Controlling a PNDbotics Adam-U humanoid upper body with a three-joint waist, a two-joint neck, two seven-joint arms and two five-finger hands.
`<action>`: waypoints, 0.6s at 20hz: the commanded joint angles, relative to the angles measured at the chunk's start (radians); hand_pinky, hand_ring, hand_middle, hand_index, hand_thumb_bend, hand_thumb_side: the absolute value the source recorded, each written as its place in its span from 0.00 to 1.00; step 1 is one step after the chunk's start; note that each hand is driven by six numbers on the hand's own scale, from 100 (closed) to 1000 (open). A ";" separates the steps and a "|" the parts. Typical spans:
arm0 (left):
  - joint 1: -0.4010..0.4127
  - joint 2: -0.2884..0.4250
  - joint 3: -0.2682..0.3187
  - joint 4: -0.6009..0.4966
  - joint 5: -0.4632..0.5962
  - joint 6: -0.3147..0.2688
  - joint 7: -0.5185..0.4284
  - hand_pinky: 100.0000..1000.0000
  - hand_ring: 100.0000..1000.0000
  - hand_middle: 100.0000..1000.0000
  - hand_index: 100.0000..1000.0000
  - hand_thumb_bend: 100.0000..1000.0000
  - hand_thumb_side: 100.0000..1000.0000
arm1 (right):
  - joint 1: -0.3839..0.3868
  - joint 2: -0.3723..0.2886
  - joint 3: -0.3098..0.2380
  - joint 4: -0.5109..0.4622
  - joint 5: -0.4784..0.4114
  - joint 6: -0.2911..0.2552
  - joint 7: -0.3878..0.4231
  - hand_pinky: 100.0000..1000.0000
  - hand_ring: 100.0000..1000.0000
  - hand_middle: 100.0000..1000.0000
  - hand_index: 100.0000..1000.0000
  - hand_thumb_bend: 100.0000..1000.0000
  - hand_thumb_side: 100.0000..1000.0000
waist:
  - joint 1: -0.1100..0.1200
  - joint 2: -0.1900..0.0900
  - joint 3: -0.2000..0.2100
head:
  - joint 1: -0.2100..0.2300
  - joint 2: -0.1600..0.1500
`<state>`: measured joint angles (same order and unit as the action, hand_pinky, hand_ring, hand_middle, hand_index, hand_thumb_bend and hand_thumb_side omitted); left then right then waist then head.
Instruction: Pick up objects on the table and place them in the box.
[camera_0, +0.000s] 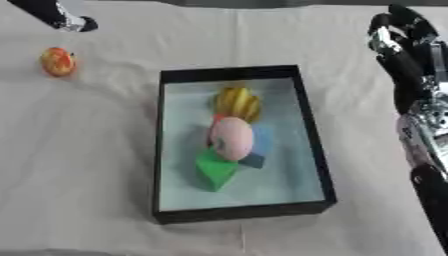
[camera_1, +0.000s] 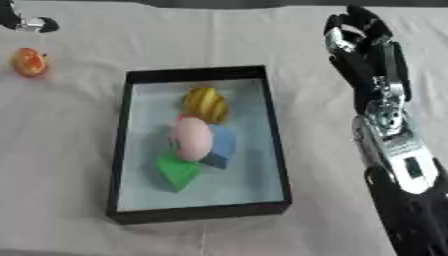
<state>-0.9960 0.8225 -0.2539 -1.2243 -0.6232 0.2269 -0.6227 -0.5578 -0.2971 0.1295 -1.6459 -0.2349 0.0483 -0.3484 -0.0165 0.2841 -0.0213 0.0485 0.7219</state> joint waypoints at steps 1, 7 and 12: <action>-0.020 0.009 0.035 0.062 -0.049 -0.003 0.014 0.75 0.81 0.79 0.85 0.51 0.28 | -0.014 -0.020 -0.008 -0.026 -0.005 -0.001 -0.003 0.78 0.75 0.74 0.81 0.13 0.22 | 0.002 -0.016 -0.002 | -0.007 -0.019; -0.017 -0.004 0.077 0.162 -0.102 -0.010 0.021 0.76 0.82 0.78 0.85 0.62 0.32 | -0.016 -0.019 -0.007 -0.027 -0.004 0.000 -0.002 0.78 0.75 0.74 0.81 0.13 0.22 | 0.001 -0.014 -0.004 | -0.005 -0.024; -0.015 -0.011 0.096 0.209 -0.111 -0.016 0.001 0.76 0.83 0.78 0.85 0.63 0.34 | -0.017 -0.018 -0.007 -0.027 -0.005 0.000 -0.004 0.78 0.75 0.74 0.81 0.13 0.22 | -0.003 -0.010 -0.007 | 0.006 -0.028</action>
<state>-0.9957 0.7915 -0.1773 -1.0173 -0.7274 0.2130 -0.6161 -0.5594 -0.2971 0.1295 -1.6461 -0.2350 0.0486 -0.3488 -0.0222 0.2901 -0.0278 0.0511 0.7091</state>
